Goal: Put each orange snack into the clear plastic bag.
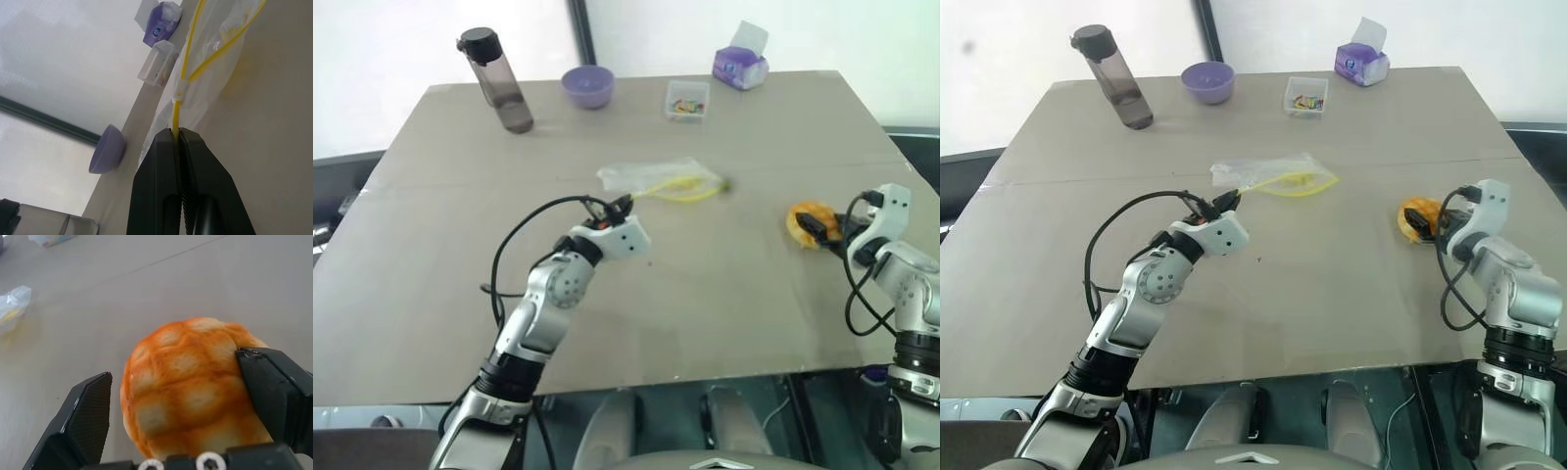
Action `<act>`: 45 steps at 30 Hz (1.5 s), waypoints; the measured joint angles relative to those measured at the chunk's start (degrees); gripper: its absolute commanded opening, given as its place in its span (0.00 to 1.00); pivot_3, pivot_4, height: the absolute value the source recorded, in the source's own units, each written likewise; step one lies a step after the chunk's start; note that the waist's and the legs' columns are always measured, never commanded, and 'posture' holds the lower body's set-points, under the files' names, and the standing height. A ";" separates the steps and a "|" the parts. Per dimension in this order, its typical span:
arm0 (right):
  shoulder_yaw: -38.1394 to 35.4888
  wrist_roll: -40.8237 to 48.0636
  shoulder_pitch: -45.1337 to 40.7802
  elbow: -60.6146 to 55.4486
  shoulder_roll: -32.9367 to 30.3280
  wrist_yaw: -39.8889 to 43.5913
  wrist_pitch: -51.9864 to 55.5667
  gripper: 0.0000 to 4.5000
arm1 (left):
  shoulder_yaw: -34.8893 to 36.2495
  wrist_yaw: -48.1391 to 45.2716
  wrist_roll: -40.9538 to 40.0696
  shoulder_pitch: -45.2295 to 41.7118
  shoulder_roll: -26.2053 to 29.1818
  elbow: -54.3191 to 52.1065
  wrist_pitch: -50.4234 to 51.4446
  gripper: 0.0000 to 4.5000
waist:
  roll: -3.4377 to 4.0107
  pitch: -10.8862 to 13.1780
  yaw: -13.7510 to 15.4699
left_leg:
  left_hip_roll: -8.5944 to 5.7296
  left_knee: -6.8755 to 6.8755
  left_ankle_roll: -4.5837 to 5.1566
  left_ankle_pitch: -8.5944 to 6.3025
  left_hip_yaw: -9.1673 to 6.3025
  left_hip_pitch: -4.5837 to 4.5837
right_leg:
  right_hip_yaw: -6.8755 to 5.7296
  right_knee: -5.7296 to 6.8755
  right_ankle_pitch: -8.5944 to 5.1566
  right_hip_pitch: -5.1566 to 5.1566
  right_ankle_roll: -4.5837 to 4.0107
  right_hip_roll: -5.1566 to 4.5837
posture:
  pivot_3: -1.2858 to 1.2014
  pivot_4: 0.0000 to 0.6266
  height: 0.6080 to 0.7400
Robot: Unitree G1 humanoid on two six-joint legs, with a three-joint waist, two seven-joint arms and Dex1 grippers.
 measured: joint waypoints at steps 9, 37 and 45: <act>4.80 -1.72 3.68 -1.42 -3.65 0.63 -3.08 0.37 | -0.09 0.00 -0.30 -0.02 -0.03 0.34 -0.44 0.00 | -0.04 -0.04 0.15 | 0.00 0.01 0.00 0.00 -0.05 0.03 | -0.07 -0.06 0.00 0.11 0.01 0.00 | 0.52 0.24 1.00; 21.37 8.24 -5.17 -9.70 1.38 11.73 -5.27 0.01 | -2.25 -1.05 -1.86 -0.79 0.17 1.11 -5.00 0.00 | 0.00 0.00 1.18 | -0.03 0.02 -0.01 0.01 -0.15 -0.04 | -0.19 -0.11 -0.01 0.07 0.00 -0.03 | 0.52 0.24 1.00; 20.42 5.80 -8.84 -3.79 3.71 6.77 -4.29 0.01 | -5.29 -4.78 -5.36 -0.76 0.49 1.07 -11.20 0.00 | 0.01 0.00 0.95 | -0.02 0.00 -0.02 0.01 -0.09 -0.04 | -0.11 -0.08 0.00 0.01 0.00 -0.01 | 0.52 0.24 1.00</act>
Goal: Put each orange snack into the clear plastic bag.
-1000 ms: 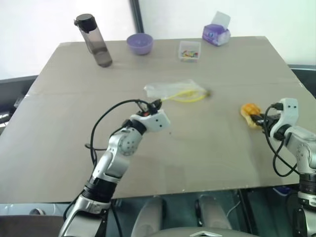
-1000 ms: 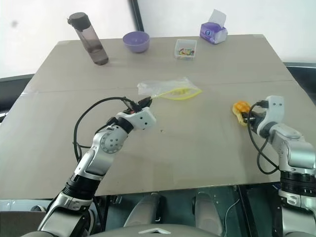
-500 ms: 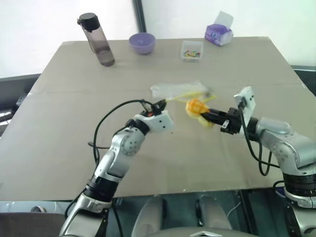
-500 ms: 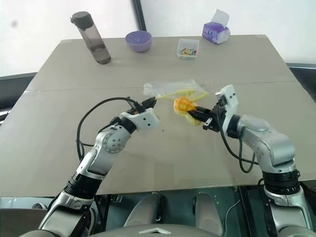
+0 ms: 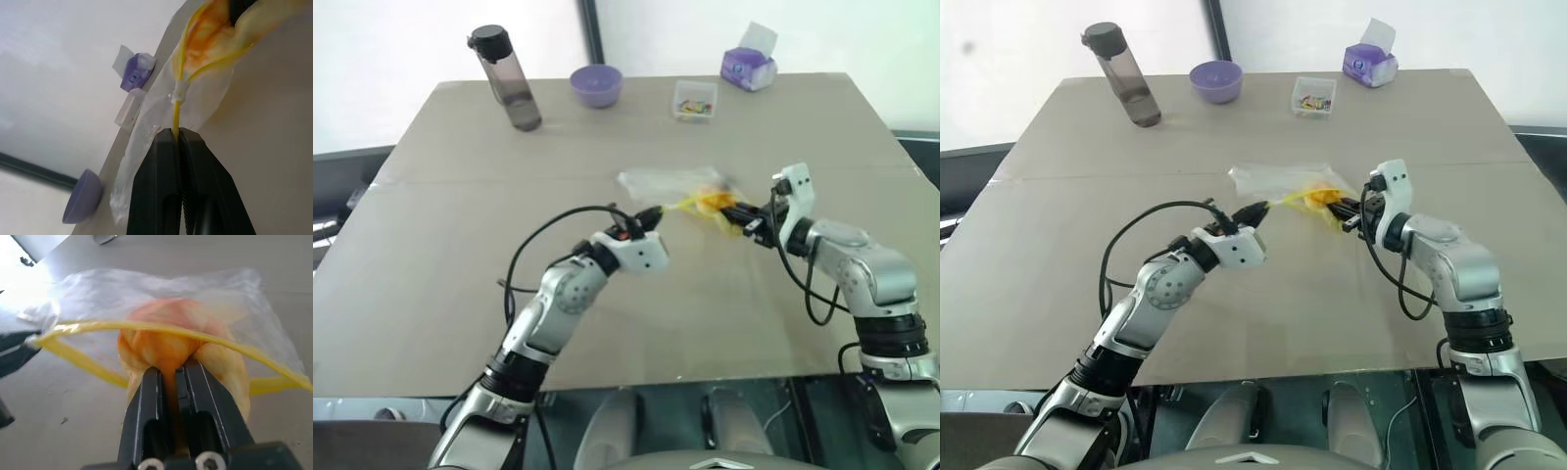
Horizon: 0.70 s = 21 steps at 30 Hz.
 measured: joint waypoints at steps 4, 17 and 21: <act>-0.12 0.68 -3.33 0.37 2.61 -1.50 1.66 0.01 | -1.69 -2.22 -1.74 -0.03 -0.19 0.00 -2.25 0.00 | 0.00 0.00 -0.05 | 0.01 0.00 0.00 0.00 0.02 -0.01 | 0.02 0.02 0.00 -0.03 0.00 0.01 | 0.52 0.24 1.00; 2.46 0.92 -1.79 -3.33 -0.68 0.08 4.37 0.48 | -0.36 -1.11 -1.43 -0.21 -1.47 0.80 0.67 0.00 | 0.00 0.00 0.22 | -0.04 0.00 0.02 -0.01 -0.03 -0.04 | -0.03 -0.02 0.00 -0.01 0.00 -0.01 | 0.52 0.24 1.00; 2.11 4.79 3.82 -7.67 -9.40 8.53 6.75 0.48 | 4.07 1.54 -2.05 0.25 -2.72 2.38 6.65 0.00 | 0.00 0.00 -0.08 | -0.02 0.01 0.03 -0.01 -0.02 -0.02 | -0.03 0.00 0.00 0.00 0.01 0.01 | 0.52 0.24 1.00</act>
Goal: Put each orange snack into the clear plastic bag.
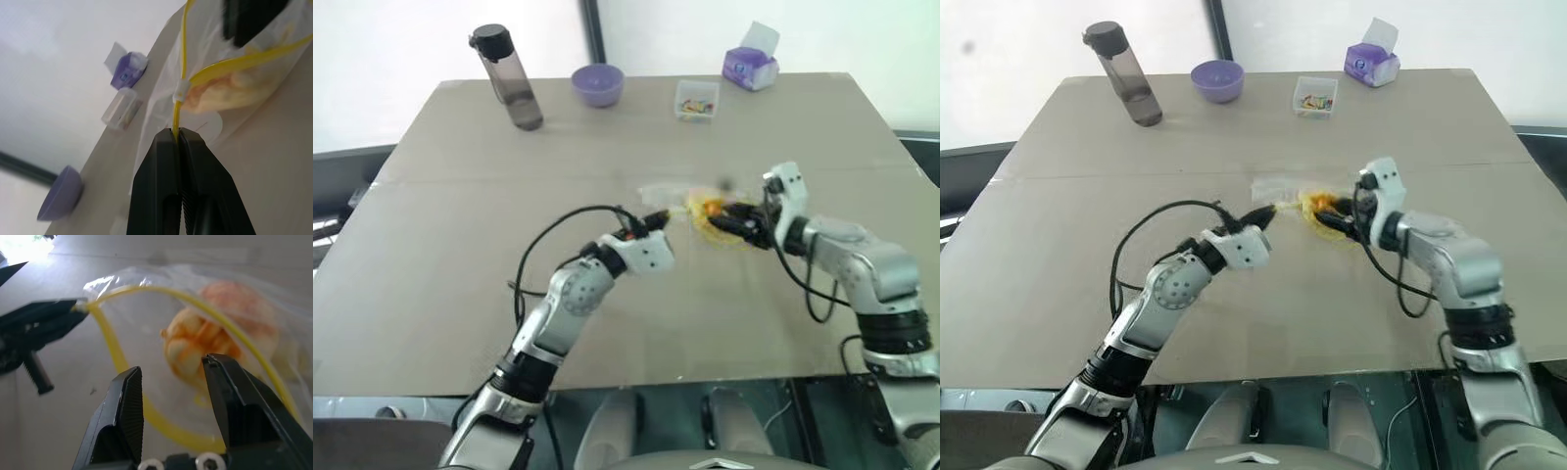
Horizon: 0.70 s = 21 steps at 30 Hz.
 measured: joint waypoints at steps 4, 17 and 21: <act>-0.04 2.09 4.50 -4.01 -7.47 8.16 -1.31 0.48 | 1.20 0.38 -0.47 0.06 -0.33 0.09 1.88 0.00 | 0.00 0.00 0.13 | 0.00 0.01 0.00 0.00 -0.02 0.00 | -0.03 -0.04 0.00 0.05 0.01 -0.01 | 0.52 0.24 1.00; 9.63 -19.39 3.66 7.15 -10.64 9.66 -25.58 0.48 | 1.03 -0.03 -0.51 0.15 -0.62 0.07 2.58 0.00 | -0.03 0.00 0.34 | 0.02 0.02 -0.04 0.02 -0.01 0.00 | -0.03 -0.16 0.00 0.10 0.01 -0.03 | 0.52 0.24 1.00; 10.08 -19.74 3.66 5.72 -10.34 11.37 -25.58 0.48 | 1.03 -0.06 -0.51 0.15 -0.52 0.06 2.58 0.00 | -0.03 0.00 0.46 | 0.02 0.02 -0.04 0.02 -0.05 0.00 | -0.08 -0.17 0.00 0.10 0.01 -0.03 | 0.52 0.24 1.00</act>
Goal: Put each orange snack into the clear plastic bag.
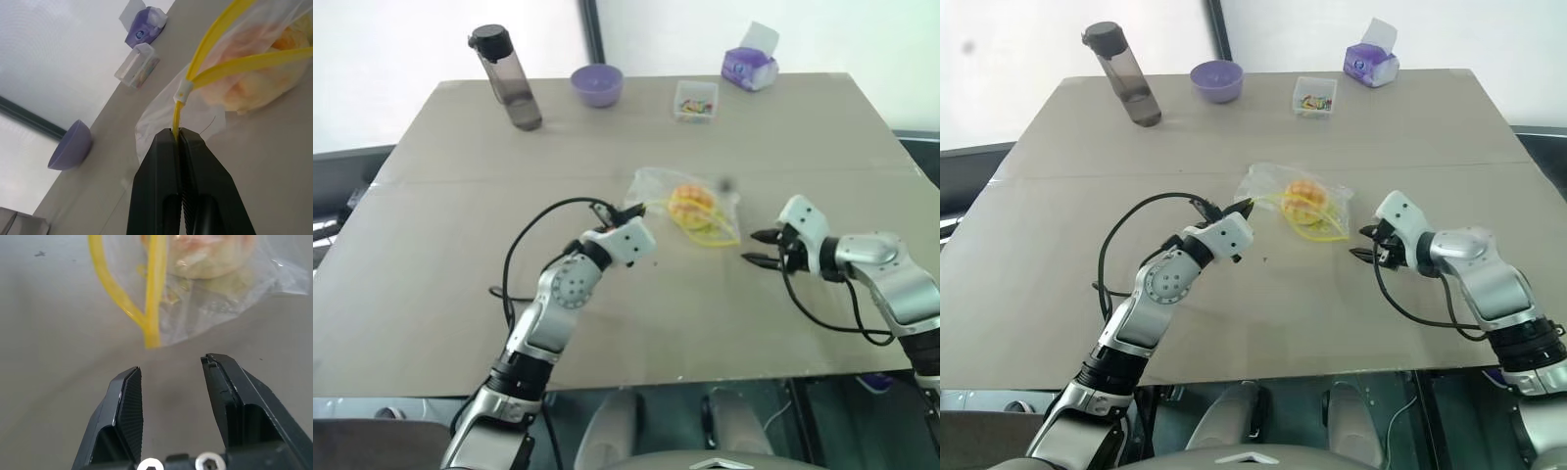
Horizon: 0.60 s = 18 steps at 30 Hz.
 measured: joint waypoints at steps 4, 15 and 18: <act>0.00 -0.87 0.00 -0.69 0.74 -0.24 0.00 0.48 | 0.00 0.00 0.01 0.03 0.04 0.00 0.00 0.00 | 0.00 0.00 0.00 | 0.00 0.00 0.00 0.00 -0.01 0.00 | -0.01 0.00 0.00 0.00 0.00 0.00 | 0.52 0.24 1.00; -0.06 -2.56 -0.79 -0.82 4.77 -3.48 1.04 0.33 | -0.11 -0.04 0.02 0.03 0.03 0.00 -0.08 0.00 | 0.00 0.00 -0.05 | -0.01 0.00 -0.01 0.00 -0.01 0.00 | -0.01 0.00 0.00 0.00 0.00 0.01 | 0.52 0.24 1.00; -0.10 -2.55 -0.94 -0.83 5.69 -3.72 1.61 0.02 | -0.50 -0.09 0.02 -0.04 0.03 0.00 -0.17 0.00 | 0.00 0.00 -0.08 | 0.00 -0.01 -0.01 0.01 -0.01 0.00 | -0.01 0.00 0.00 0.00 0.00 0.01 | 0.52 0.24 1.00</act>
